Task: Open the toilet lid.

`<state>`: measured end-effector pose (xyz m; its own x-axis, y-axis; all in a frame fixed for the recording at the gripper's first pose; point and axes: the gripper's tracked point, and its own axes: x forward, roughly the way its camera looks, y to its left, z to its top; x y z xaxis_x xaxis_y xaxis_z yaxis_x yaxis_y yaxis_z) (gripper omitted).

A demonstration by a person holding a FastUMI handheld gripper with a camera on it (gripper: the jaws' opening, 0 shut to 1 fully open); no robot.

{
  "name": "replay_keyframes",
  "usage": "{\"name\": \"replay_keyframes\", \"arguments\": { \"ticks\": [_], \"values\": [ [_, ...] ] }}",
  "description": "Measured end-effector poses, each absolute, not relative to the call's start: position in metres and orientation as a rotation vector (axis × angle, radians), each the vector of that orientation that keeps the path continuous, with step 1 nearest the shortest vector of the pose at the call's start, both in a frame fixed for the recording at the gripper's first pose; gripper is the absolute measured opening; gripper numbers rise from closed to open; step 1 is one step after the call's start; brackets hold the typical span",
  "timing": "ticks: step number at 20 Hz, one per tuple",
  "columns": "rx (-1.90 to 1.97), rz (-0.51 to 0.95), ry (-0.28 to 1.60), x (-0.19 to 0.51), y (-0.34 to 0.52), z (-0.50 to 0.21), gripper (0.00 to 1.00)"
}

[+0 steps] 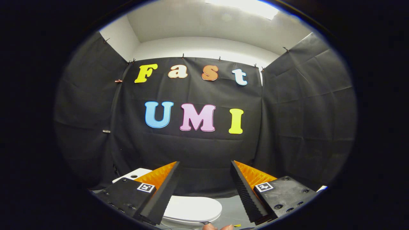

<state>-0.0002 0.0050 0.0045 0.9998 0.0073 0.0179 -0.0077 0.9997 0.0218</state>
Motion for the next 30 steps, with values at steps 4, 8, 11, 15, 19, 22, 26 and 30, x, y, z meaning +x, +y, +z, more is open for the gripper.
{"name": "replay_keyframes", "arguments": {
  "ticks": [4, 8, 11, 15, 19, 22, 26, 30],
  "values": [
    [0.038, 0.005, -0.024, 0.0, 0.001, 0.005, 0.98],
    [0.028, 0.002, -0.034, 0.003, -0.001, 0.003, 0.98],
    [0.016, 0.005, -0.036, 0.008, -0.001, -0.007, 0.98],
    [0.01, 0.008, -0.035, 0.018, 0.0, -0.027, 0.98],
    [0.006, 0.012, -0.036, 0.027, -0.001, -0.05, 0.98],
    [-0.009, 0.013, -0.046, 0.036, -0.002, -0.078, 0.98],
    [-0.01, 0.02, -0.012, 0.045, -0.007, -0.135, 0.98],
    [0.005, 0.048, 0.04, 0.053, -0.014, -0.19, 0.98]
  ]
}}
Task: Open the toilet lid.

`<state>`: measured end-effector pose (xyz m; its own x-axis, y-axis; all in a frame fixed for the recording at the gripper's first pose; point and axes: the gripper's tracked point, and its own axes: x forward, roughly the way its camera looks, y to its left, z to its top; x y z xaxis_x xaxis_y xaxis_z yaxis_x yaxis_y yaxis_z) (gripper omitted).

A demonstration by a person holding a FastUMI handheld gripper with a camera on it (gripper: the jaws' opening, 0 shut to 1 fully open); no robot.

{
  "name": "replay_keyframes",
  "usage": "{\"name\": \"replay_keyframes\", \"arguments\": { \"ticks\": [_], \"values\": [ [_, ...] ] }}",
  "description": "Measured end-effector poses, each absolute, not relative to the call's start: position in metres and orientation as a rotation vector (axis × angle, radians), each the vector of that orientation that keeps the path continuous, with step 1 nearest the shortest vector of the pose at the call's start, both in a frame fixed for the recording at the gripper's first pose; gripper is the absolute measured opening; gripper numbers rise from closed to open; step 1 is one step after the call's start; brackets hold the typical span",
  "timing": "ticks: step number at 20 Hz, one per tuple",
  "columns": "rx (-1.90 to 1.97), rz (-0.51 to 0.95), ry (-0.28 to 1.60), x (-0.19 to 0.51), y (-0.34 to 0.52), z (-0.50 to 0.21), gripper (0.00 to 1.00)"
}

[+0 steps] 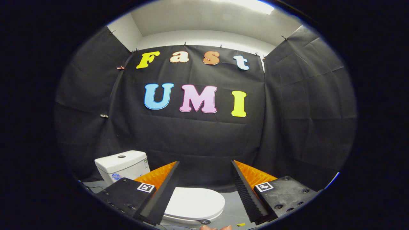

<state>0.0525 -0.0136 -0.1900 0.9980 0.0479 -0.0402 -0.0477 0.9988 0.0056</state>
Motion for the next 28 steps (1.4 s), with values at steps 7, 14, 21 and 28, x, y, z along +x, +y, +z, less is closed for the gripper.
{"name": "replay_keyframes", "arguments": {
  "ticks": [7, 14, 21, 28],
  "values": [
    [0.097, 0.093, 0.154, 0.06, -0.027, -0.303, 0.98],
    [0.295, 0.078, 0.418, 0.064, -0.057, -0.424, 0.99],
    [0.702, 0.067, 0.736, 0.055, -0.068, -0.529, 0.99],
    [0.988, 0.091, 0.938, 0.055, -0.051, -0.593, 0.98]
  ]
}}
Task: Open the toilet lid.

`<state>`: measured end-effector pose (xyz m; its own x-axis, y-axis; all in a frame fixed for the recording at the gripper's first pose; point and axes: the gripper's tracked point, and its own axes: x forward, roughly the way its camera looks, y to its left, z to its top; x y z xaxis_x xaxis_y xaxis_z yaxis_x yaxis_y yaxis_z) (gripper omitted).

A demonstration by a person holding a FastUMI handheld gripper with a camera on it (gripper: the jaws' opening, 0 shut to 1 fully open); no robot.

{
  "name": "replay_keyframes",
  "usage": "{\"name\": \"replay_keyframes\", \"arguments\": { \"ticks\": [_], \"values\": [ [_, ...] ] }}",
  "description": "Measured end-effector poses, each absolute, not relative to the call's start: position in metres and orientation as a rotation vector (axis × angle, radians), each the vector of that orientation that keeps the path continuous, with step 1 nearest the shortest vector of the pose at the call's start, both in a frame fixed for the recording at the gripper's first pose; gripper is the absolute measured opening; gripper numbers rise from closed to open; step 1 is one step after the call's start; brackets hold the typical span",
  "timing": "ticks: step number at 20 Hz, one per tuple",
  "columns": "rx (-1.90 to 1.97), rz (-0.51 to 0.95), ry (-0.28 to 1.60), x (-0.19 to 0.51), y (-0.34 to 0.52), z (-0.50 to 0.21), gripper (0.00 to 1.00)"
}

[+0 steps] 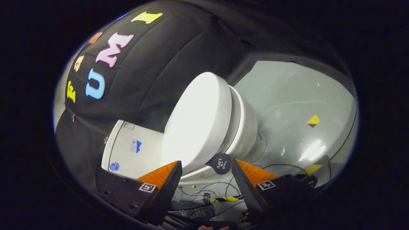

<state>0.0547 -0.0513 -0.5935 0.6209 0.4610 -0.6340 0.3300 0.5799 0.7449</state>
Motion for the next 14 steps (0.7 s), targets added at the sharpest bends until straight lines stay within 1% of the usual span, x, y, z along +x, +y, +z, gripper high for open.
{"name": "replay_keyframes", "arguments": {
  "ticks": [3, 5, 8, 9, 10, 11, 12, 14],
  "values": [
    [1.004, 0.071, 0.979, 0.057, -0.05, -0.616, 0.98],
    [1.03, 0.064, 0.989, 0.062, -0.047, -0.624, 0.94],
    [1.038, 0.043, 1.05, 0.054, -0.043, -0.641, 0.54],
    [1.047, 0.034, 1.034, 0.057, -0.052, -0.636, 0.4],
    [1.09, 0.043, 1.015, 0.054, -0.033, -0.644, 0.27],
    [1.106, 0.043, 1.006, 0.059, -0.053, -0.63, 0.21],
    [1.089, 0.051, 0.996, 0.059, -0.051, -0.627, 0.15],
    [1.008, 0.035, 1.017, 0.059, -0.045, -0.626, 0.11]
  ]
}}
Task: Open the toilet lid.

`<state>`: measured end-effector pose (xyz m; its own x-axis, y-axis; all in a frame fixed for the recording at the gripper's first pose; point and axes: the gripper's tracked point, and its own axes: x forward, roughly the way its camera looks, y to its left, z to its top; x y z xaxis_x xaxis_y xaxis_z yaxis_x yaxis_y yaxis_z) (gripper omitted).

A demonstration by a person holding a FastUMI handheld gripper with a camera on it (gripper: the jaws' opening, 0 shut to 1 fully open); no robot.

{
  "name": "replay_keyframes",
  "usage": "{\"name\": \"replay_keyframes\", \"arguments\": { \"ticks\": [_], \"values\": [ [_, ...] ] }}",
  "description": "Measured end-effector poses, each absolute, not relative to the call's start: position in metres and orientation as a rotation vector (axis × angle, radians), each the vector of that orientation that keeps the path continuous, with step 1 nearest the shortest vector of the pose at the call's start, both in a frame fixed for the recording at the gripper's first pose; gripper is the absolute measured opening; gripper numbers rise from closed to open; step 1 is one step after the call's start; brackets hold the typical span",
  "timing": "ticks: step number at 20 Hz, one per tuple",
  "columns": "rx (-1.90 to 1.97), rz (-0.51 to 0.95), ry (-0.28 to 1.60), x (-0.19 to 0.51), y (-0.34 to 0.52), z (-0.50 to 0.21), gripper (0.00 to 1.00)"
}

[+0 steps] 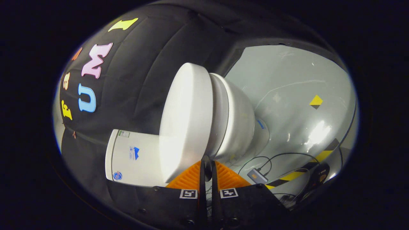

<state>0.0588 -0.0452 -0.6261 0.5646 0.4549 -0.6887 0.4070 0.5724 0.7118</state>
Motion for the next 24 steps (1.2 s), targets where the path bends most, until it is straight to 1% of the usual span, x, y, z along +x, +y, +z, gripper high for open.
{"name": "replay_keyframes", "arguments": {
  "ticks": [4, 8, 15, 19, 24],
  "values": [
    [0.909, -0.018, 0.997, 0.067, -0.044, -0.593, 0.12],
    [0.872, -0.006, 0.943, 0.073, -0.032, -0.545, 0.07],
    [0.648, 0.002, 0.86, 0.085, 0.01, -0.466, 0.07],
    [0.469, -0.045, 0.824, 0.085, 0.03, -0.445, 0.07],
    [0.462, -0.016, 0.782, 0.086, 0.063, -0.416, 0.07]
  ]
}}
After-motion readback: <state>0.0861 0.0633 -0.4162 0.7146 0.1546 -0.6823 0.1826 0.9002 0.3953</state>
